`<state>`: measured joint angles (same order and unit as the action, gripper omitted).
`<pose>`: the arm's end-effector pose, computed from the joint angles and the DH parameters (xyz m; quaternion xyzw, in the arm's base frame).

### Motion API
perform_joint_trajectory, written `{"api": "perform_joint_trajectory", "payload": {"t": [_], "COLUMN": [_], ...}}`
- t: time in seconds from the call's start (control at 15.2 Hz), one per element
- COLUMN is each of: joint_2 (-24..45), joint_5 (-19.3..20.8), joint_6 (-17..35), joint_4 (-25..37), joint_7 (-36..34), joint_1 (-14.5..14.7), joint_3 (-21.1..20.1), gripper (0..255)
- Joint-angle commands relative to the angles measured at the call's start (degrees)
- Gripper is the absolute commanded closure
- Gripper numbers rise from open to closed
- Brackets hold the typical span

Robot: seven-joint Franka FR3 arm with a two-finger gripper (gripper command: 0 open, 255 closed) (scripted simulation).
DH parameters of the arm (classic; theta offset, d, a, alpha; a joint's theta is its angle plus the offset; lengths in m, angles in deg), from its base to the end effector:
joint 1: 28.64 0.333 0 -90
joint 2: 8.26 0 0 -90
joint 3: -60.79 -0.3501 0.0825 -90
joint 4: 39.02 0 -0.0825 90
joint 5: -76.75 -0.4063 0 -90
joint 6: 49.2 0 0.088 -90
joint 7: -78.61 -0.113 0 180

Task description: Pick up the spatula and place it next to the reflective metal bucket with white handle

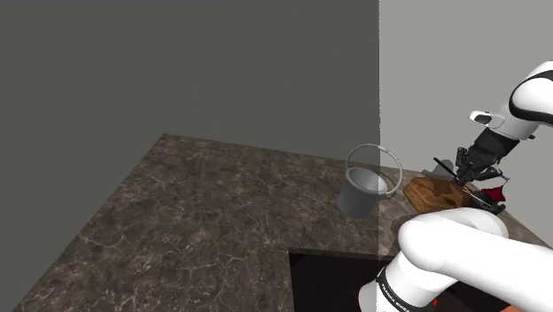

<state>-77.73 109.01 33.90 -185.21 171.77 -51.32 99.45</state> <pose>0.0234 -0.2899 0.5161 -0.9042 -0.4259 -0.0299 0.0145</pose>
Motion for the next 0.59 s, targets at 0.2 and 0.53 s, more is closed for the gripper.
{"api": "perform_joint_trajectory", "payload": {"t": [0.2,0.53], "joint_2": [-0.8,-1.5], "joint_5": [2.2,4.6], "joint_6": [3.0,5.8], "joint_4": [-3.7,-7.1], "joint_7": [-0.2,-0.3], "joint_1": [-0.8,-1.8], "joint_3": [2.3,4.9], "gripper": [255,255]}}
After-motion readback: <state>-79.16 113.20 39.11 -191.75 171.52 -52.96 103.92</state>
